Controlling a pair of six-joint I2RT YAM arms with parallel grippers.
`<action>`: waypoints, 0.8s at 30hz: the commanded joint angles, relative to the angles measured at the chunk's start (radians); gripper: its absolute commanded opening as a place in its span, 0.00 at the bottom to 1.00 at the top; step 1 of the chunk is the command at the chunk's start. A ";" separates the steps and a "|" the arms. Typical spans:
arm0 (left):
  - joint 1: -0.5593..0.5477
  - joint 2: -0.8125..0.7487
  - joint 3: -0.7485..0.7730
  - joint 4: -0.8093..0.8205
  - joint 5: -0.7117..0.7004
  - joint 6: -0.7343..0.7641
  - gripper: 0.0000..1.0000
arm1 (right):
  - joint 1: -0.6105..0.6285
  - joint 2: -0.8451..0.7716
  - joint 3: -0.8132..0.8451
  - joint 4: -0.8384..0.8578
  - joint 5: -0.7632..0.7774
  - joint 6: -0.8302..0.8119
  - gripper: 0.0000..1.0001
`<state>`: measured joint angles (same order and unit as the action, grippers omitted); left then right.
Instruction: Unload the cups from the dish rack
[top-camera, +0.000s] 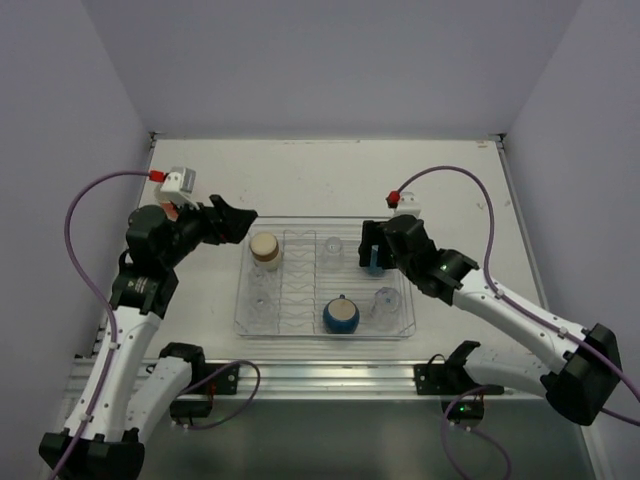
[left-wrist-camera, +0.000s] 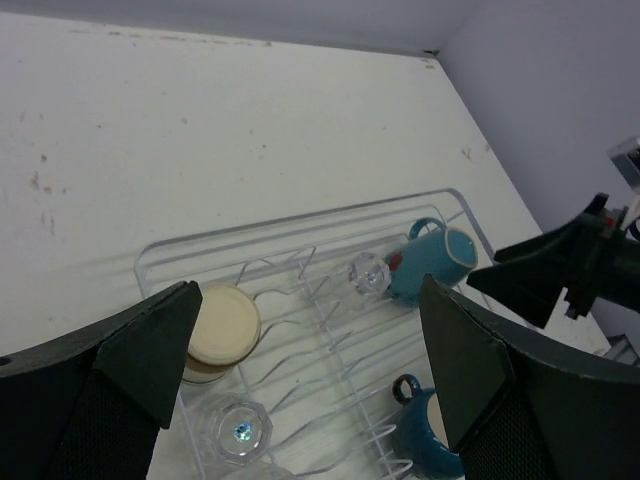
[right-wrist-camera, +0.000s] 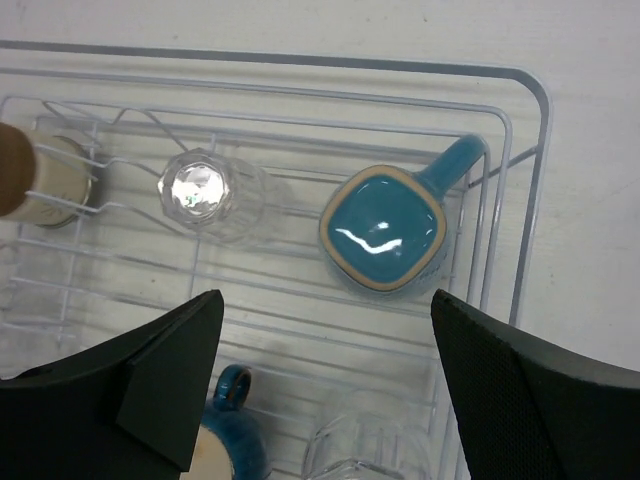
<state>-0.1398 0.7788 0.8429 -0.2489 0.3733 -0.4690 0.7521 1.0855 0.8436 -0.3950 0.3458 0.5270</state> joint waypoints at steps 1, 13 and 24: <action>-0.007 -0.087 -0.071 0.073 0.115 0.030 0.98 | -0.002 0.068 0.072 -0.034 0.091 0.056 0.87; -0.254 -0.101 -0.125 0.057 -0.005 0.136 1.00 | -0.010 0.290 0.184 -0.087 0.202 0.134 0.95; -0.253 -0.136 -0.137 0.042 -0.040 0.147 1.00 | -0.053 0.381 0.210 -0.052 0.199 0.105 0.89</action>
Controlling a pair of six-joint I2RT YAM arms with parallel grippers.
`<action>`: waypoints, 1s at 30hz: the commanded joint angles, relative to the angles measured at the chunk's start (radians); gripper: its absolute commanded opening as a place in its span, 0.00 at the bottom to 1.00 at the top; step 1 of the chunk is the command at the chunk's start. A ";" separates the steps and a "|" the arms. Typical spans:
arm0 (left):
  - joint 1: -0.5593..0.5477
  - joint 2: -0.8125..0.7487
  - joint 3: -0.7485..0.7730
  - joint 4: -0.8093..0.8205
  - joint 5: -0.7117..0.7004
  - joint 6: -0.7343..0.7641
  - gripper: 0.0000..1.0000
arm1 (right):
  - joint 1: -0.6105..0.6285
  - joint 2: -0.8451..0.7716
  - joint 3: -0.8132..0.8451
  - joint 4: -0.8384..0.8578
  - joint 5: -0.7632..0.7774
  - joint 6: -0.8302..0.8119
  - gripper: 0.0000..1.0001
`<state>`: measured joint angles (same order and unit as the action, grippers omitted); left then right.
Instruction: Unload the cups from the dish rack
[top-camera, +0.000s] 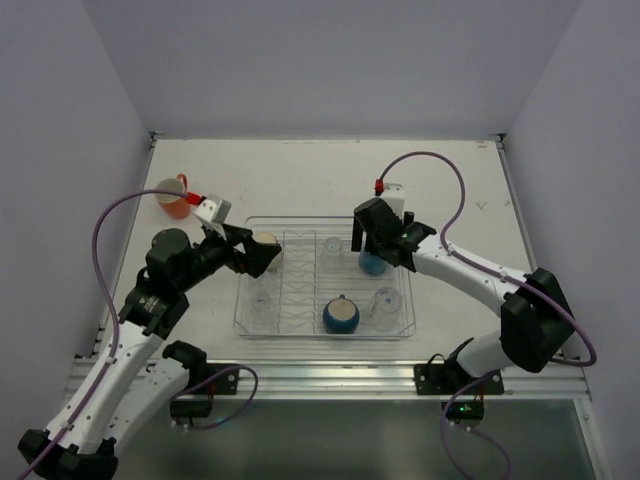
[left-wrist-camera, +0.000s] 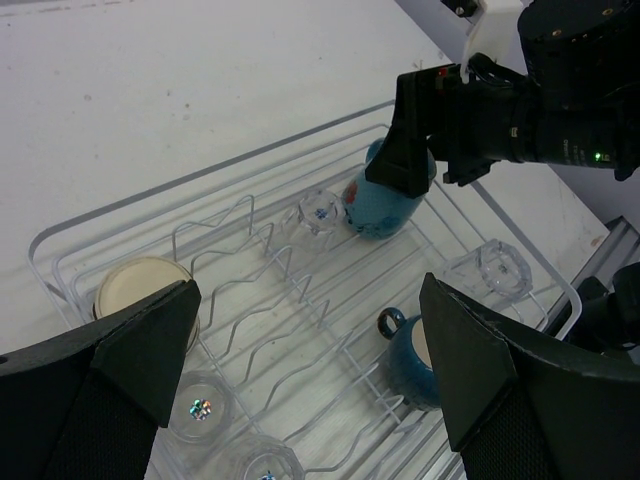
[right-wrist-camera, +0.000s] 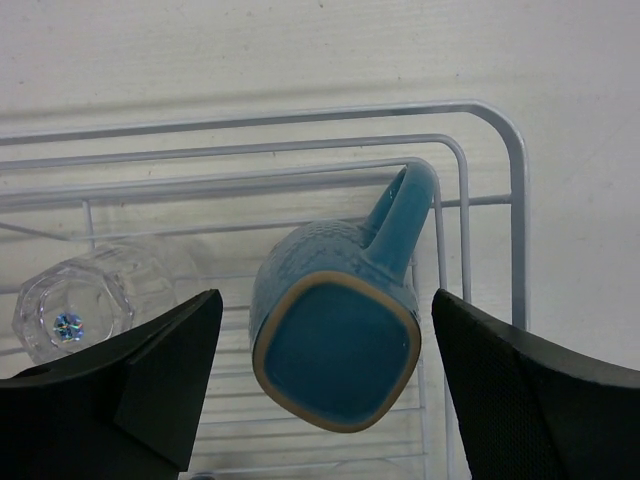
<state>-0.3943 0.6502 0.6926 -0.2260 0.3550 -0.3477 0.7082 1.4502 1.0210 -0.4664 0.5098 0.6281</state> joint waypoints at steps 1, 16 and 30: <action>0.002 -0.004 0.012 0.019 -0.021 0.026 1.00 | -0.010 0.019 0.033 0.026 0.026 0.002 0.88; 0.006 0.058 -0.015 0.119 0.120 -0.046 1.00 | -0.010 -0.121 -0.010 0.100 0.007 -0.018 0.28; -0.006 0.224 -0.065 0.496 0.392 -0.393 0.91 | -0.009 -0.559 -0.105 0.297 -0.337 0.005 0.20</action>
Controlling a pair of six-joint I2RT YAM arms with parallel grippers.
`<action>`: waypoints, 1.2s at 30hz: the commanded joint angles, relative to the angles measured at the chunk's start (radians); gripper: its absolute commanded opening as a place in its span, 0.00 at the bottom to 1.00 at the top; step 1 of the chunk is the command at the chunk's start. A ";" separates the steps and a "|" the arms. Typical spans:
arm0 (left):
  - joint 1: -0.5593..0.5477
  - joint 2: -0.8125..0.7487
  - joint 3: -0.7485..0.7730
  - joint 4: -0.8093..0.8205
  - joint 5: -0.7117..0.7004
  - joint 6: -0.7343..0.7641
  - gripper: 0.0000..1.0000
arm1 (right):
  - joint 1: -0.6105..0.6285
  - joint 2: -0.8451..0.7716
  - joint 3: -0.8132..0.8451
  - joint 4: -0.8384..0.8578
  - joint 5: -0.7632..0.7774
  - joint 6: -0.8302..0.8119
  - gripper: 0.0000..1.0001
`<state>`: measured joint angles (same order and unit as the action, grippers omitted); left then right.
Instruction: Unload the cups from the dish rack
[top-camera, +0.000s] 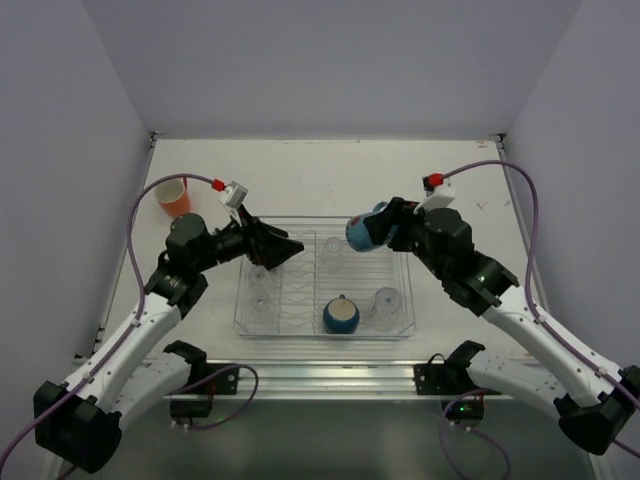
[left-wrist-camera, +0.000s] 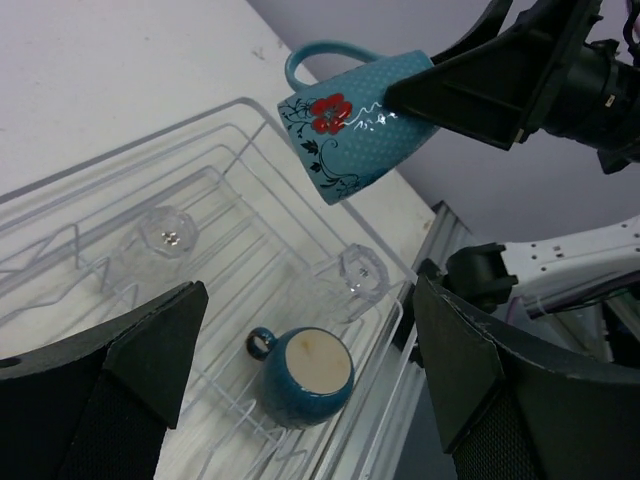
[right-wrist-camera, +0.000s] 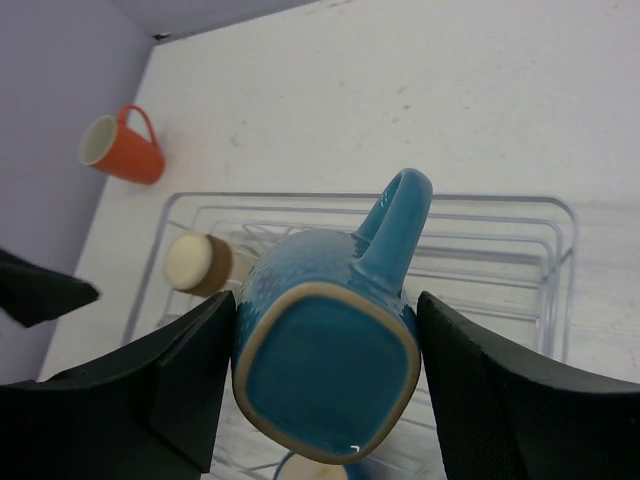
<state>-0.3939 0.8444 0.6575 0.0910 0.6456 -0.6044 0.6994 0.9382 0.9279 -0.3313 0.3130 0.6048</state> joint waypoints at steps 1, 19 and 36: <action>-0.017 0.056 -0.038 0.241 0.109 -0.162 0.91 | 0.000 -0.056 -0.017 0.181 -0.169 0.048 0.20; -0.197 0.240 -0.053 0.588 0.065 -0.397 0.87 | 0.000 -0.079 -0.110 0.454 -0.437 0.213 0.20; -0.230 0.184 -0.093 0.710 -0.076 -0.431 0.00 | -0.001 -0.045 -0.279 0.649 -0.460 0.319 0.31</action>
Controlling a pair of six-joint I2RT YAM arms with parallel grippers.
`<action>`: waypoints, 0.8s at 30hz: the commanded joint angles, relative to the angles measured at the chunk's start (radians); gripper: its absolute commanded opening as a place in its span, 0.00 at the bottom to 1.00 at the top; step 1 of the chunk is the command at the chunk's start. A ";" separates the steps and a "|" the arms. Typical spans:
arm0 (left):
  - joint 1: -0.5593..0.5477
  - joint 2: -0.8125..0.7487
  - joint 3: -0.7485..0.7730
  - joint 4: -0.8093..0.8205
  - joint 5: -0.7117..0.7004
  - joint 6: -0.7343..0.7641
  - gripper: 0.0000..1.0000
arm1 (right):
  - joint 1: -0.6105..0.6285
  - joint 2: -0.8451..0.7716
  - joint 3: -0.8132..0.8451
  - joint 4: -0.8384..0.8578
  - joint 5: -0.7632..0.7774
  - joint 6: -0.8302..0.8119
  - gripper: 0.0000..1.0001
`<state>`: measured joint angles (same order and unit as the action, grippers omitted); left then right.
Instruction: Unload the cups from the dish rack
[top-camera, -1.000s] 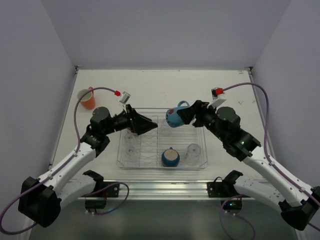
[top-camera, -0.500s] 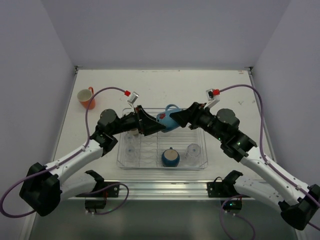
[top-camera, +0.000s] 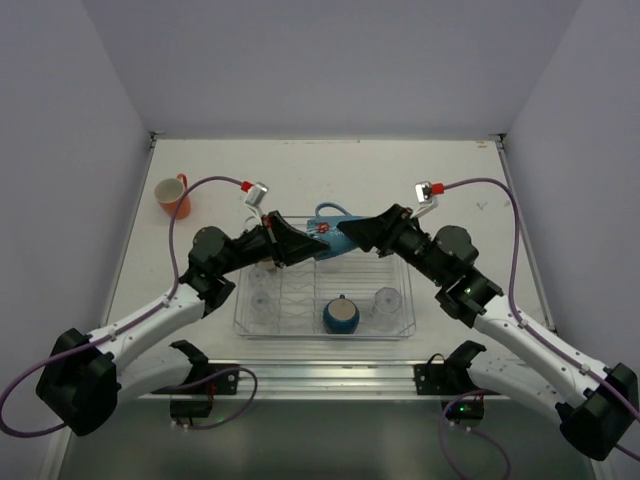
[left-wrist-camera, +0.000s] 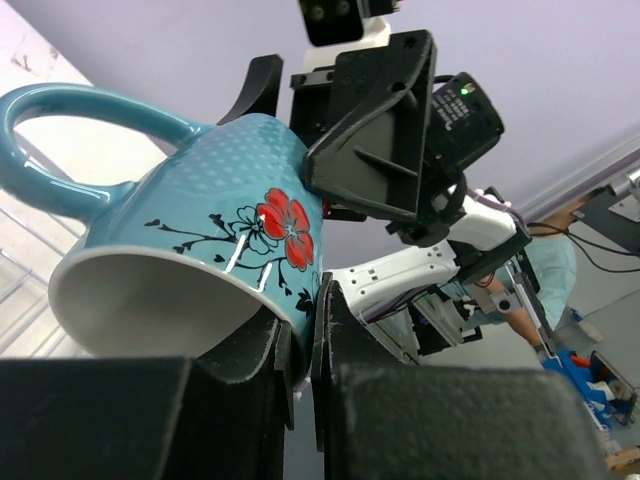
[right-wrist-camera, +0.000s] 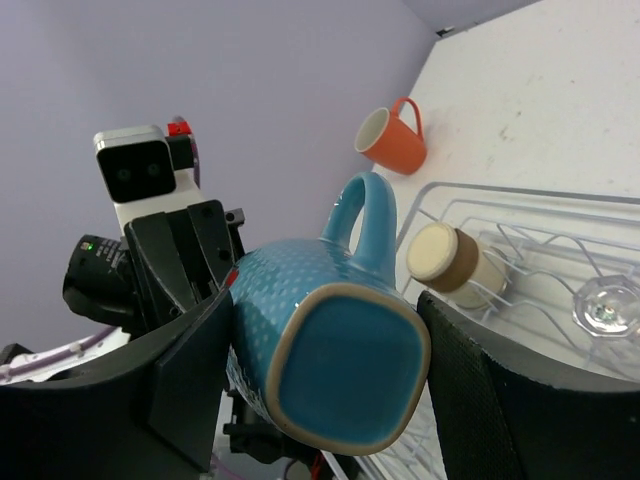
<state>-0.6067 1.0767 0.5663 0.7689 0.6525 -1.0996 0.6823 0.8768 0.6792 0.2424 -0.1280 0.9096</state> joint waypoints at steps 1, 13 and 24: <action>-0.018 -0.063 0.000 0.011 -0.099 0.088 0.00 | 0.016 0.021 -0.041 0.081 -0.024 0.015 0.37; -0.016 -0.173 0.226 -0.525 -0.350 0.380 0.00 | 0.017 -0.018 -0.043 0.071 -0.061 -0.015 0.99; 0.185 -0.042 0.704 -1.295 -0.809 0.705 0.00 | 0.016 -0.062 -0.003 -0.130 0.024 -0.162 0.99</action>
<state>-0.5251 1.0016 1.1557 -0.3527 0.0139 -0.5362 0.6952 0.8047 0.6338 0.1883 -0.1471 0.8299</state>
